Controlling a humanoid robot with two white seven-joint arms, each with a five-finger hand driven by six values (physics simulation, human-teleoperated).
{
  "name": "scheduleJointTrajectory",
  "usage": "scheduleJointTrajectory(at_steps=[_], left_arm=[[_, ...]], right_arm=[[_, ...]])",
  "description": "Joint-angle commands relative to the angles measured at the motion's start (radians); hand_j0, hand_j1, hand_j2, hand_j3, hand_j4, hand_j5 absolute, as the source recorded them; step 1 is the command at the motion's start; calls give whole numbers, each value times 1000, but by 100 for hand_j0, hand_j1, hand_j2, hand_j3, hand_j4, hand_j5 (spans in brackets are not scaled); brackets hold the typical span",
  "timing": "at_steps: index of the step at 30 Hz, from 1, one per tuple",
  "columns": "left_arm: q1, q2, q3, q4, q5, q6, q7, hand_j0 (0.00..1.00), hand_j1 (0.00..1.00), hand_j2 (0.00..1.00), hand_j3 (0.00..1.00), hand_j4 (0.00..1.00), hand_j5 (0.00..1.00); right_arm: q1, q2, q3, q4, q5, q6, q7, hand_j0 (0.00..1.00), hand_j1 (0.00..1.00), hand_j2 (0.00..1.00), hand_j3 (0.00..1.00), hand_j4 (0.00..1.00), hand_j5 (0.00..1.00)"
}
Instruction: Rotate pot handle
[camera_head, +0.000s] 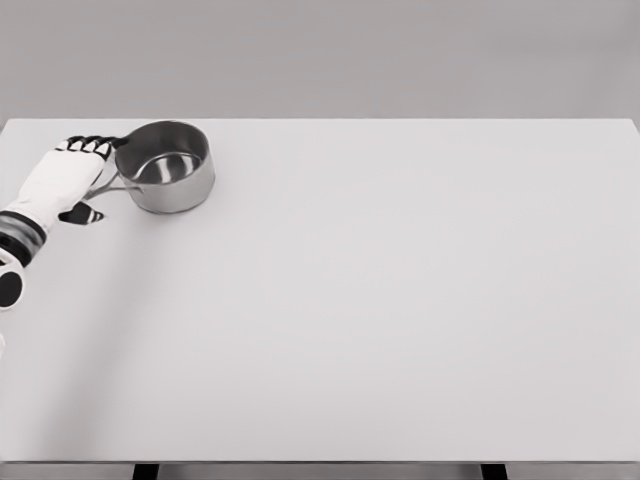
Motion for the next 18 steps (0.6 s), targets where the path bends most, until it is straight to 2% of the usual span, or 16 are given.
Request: scheduleJointTrajectory(at_steps=[1,6,18], left_arm=[[-2,2,12,27,2,0,2,100,100,100,100,100,100],[-18,6,33,72,2,0,2,100,100,100,100,100,100],[-101,9,33,205,2,0,3,100,100,100,100,100,100]], right_arm=[[0,0,0,0,0,0,0,100,100,100,100,100,100],[0,0,0,0,0,-1,0,100,100,100,100,100,100],[0,0,0,0,0,0,0,100,100,100,100,100,100]])
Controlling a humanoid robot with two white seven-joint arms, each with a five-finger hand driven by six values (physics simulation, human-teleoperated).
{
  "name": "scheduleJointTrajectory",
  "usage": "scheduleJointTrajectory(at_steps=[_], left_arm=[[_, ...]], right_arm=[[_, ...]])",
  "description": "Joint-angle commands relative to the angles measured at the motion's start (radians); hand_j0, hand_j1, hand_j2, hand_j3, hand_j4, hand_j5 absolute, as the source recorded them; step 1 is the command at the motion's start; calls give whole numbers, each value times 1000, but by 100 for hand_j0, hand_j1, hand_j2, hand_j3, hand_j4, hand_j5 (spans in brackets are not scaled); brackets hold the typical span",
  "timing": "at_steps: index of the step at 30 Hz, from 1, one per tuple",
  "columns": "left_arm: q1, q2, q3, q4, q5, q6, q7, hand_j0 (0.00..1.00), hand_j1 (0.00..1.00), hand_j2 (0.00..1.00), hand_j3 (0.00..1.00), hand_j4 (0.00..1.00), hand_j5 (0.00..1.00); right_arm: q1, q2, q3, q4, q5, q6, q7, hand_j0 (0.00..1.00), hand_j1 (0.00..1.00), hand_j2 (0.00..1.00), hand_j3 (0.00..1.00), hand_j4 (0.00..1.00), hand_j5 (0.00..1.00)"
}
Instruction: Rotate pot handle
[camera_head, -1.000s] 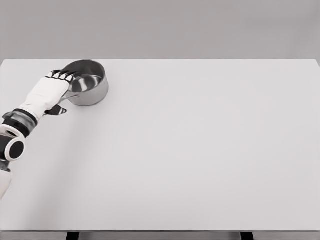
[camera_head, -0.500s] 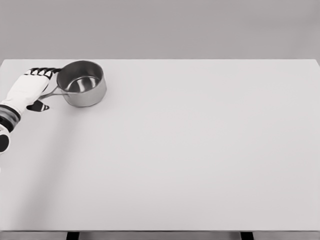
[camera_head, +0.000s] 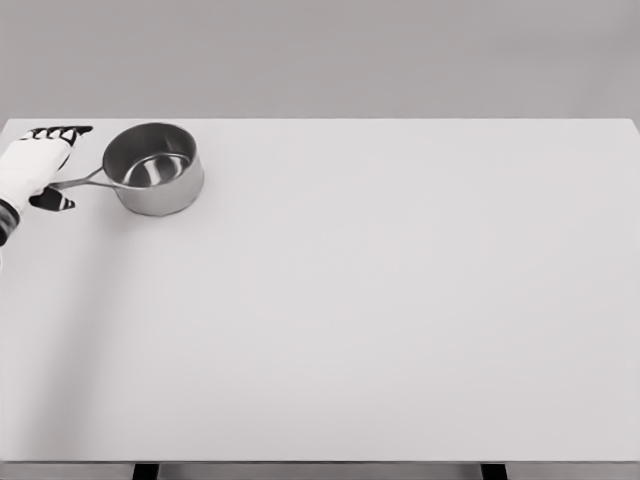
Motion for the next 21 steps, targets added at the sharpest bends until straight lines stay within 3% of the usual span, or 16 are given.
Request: scheduleJointTrajectory(at_steps=[1,21], left_arm=[[0,1,1,32,1,0,2,100,100,100,100,100,100],[-135,-2,-9,217,1,0,5,100,100,100,100,100,100]], right_arm=[[0,0,0,0,0,0,0,100,100,100,100,100,100],[0,0,0,0,0,0,0,100,100,100,100,100,100]])
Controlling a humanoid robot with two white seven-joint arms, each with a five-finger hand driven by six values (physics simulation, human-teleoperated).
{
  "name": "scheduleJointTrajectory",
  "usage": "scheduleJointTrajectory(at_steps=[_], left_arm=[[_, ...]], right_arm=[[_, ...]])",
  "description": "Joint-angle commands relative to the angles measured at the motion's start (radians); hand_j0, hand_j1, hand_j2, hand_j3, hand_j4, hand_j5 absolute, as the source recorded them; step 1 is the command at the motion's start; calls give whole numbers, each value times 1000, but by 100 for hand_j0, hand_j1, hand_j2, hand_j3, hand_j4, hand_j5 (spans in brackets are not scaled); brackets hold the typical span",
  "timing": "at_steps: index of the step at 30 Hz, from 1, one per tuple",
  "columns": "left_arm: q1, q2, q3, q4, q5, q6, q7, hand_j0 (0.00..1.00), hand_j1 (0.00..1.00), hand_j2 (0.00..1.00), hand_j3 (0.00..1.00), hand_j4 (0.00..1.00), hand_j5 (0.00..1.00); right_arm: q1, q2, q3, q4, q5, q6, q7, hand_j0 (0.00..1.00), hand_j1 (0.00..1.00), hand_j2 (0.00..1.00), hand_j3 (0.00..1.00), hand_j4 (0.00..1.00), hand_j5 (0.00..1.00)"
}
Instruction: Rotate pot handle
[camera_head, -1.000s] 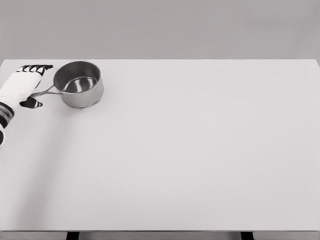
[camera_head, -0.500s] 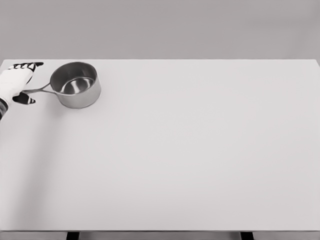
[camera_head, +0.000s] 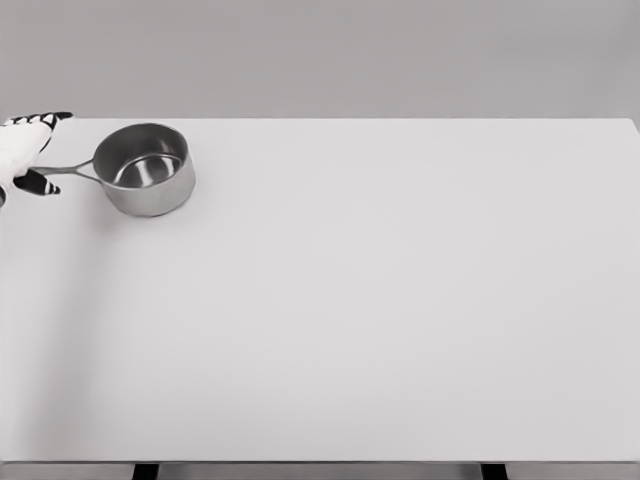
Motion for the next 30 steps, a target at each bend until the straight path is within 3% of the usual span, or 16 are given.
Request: scheduleJointTrajectory(at_steps=[1,14,25,30], left_arm=[[-5,0,-2,38,1,0,2,100,100,100,100,100,100],[-95,-12,-7,178,1,2,2,100,100,100,100,100,100],[-153,-12,-8,256,1,2,17,100,100,100,100,100,100],[-158,-14,-13,256,1,2,30,100,100,100,100,100,100]], right_arm=[[0,0,0,0,0,-1,0,100,100,100,100,100,100],[0,0,0,0,0,0,0,100,100,100,100,100,100],[0,0,0,0,0,0,0,100,100,100,100,100,100],[0,0,0,0,0,0,0,100,100,100,100,100,100]])
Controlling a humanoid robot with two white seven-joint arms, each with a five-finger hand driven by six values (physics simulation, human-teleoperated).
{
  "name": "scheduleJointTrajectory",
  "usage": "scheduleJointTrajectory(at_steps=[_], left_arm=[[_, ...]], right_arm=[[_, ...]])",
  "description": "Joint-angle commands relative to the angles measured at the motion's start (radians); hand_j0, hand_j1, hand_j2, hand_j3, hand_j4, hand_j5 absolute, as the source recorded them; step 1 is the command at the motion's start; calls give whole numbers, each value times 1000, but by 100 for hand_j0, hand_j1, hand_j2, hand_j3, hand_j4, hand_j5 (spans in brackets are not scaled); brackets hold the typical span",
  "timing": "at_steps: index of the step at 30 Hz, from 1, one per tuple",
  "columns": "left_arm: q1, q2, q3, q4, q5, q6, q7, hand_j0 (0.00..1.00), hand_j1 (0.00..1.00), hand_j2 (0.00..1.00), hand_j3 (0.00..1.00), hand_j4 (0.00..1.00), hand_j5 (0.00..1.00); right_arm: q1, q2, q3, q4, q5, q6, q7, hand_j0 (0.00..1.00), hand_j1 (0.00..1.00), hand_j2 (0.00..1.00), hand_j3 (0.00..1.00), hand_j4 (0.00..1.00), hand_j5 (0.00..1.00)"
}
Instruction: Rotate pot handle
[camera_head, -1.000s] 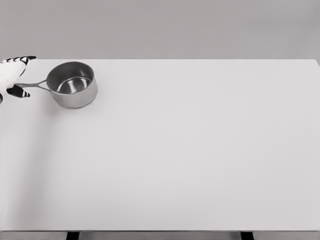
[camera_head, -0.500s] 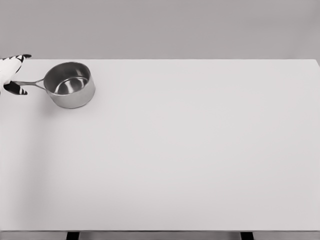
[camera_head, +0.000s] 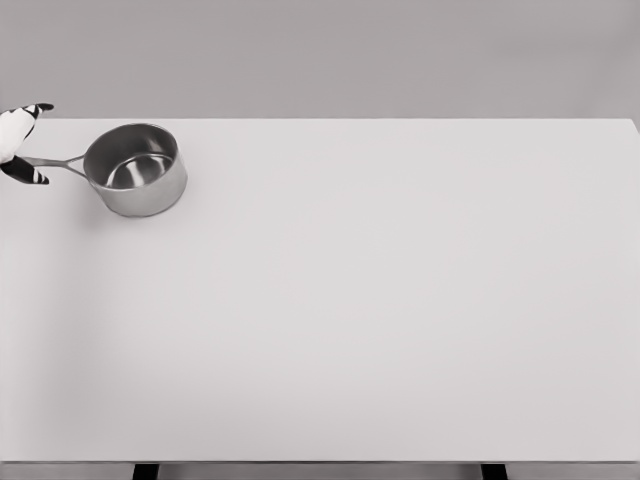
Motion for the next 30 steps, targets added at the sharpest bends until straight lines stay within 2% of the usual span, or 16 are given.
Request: scheduleJointTrajectory(at_steps=[1,7,9,13,16,18,23,25,27,28,30], left_arm=[[0,0,-3,1,3,-1,4,100,100,100,100,100,100],[12,-2,-7,-19,20,-12,6,100,100,100,100,100,100],[37,-2,-2,-85,21,-10,6,100,100,100,100,100,100],[71,3,3,-149,67,-4,4,100,100,100,100,100,100],[77,8,6,-165,70,-6,4,100,100,100,100,100,100],[118,20,21,-243,112,-6,4,100,100,100,100,100,100],[222,29,118,-399,147,-7,4,100,100,100,100,100,100],[276,54,130,-497,220,-12,4,100,100,100,100,100,100],[347,75,153,-628,289,-15,4,100,100,100,100,100,100],[377,83,168,-688,335,-36,4,100,100,100,100,100,100],[440,87,217,-789,395,-220,4,100,100,100,100,100,100]], right_arm=[[0,0,0,0,0,0,0,100,100,100,100,100,100],[0,0,0,0,0,-1,0,100,100,100,100,100,100],[0,0,0,0,0,0,0,100,100,100,100,100,100],[0,0,0,0,0,0,0,100,100,100,100,100,100],[0,0,0,0,0,0,0,100,100,100,100,100,100],[0,0,0,0,0,0,0,100,100,100,100,100,100],[0,0,0,0,0,0,0,100,100,100,100,100,100],[0,0,0,0,0,0,0,100,100,100,100,100,100],[0,0,0,0,0,0,0,100,100,100,100,100,100],[0,0,0,0,0,0,0,100,100,100,100,100,100],[0,0,0,0,0,0,0,100,100,100,100,100,100]])
